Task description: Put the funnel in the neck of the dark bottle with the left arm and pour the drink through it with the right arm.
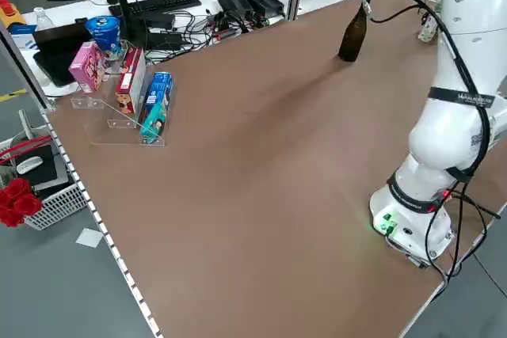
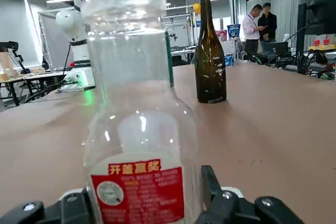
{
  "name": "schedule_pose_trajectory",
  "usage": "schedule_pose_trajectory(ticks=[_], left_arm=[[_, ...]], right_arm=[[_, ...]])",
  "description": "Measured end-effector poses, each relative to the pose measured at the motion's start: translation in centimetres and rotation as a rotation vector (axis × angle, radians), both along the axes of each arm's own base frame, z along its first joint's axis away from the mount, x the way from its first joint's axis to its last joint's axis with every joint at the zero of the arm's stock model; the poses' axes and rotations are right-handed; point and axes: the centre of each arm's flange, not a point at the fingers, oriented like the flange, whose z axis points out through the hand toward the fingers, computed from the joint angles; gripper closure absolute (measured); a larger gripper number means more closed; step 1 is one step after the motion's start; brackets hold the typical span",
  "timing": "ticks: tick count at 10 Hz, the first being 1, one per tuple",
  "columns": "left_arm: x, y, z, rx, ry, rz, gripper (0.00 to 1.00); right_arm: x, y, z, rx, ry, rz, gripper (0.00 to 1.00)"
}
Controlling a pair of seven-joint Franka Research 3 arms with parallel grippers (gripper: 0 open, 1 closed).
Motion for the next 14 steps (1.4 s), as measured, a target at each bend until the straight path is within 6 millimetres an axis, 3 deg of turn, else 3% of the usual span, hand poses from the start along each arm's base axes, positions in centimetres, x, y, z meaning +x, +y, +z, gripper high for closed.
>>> schedule_pose_trajectory(ticks=[2, 3, 5, 8, 11, 14], left_arm=[[-0.2, -0.3, 0.0, 0.004, -0.003, -0.002, 0.90], [-0.2, -0.2, -0.2, 0.020, -0.009, -0.003, 0.79], [-0.4, -0.6, -0.2, 0.028, -0.017, -0.008, 0.48], [-1.0, -0.6, 2.0, -0.003, 0.009, 0.022, 0.04], [-0.3, 1.2, 2.6, -0.099, 0.130, 0.096, 0.01], [3.4, 6.4, 1.5, -0.215, 0.241, 0.240, 0.01]], right_arm=[[0.0, 0.0, 0.0, 0.000, -0.001, -0.001, 0.22], [0.1, -0.1, 0.0, -0.002, -0.002, -0.002, 0.23], [0.1, -0.3, 0.1, -0.004, -0.004, -0.004, 0.26], [0.3, -0.4, 0.2, -0.006, -0.008, -0.004, 0.37], [0.3, -0.5, 0.2, -0.010, -0.009, -0.007, 0.47], [0.3, -1.3, 0.4, -0.022, -0.001, -0.017, 0.54]])
